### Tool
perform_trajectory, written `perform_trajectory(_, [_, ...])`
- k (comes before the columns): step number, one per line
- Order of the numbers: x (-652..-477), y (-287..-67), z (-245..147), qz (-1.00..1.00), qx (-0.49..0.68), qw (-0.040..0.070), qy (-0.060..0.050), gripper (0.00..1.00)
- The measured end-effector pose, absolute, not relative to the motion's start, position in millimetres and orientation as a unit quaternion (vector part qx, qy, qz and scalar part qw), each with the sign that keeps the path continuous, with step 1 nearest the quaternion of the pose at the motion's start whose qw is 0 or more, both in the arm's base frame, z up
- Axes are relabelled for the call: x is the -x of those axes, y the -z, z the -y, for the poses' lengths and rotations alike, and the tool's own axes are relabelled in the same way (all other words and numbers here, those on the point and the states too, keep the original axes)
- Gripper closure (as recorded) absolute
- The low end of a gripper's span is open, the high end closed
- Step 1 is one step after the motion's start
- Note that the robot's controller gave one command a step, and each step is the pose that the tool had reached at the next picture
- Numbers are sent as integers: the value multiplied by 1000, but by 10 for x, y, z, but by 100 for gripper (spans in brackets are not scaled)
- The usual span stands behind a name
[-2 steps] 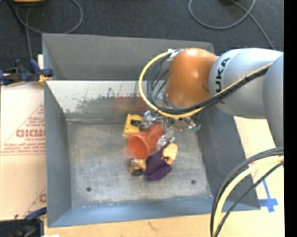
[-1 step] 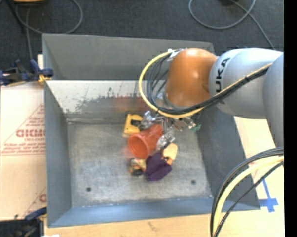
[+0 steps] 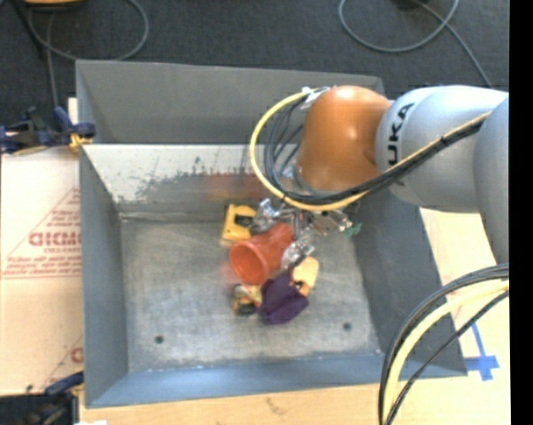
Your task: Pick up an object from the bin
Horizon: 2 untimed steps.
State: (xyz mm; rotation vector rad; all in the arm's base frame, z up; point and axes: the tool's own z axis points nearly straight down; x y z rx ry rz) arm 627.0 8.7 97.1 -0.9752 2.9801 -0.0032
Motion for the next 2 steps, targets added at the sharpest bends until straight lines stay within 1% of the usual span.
perform_trajectory(2, [-6271,-1161,-91,-951,310,3,1,100])
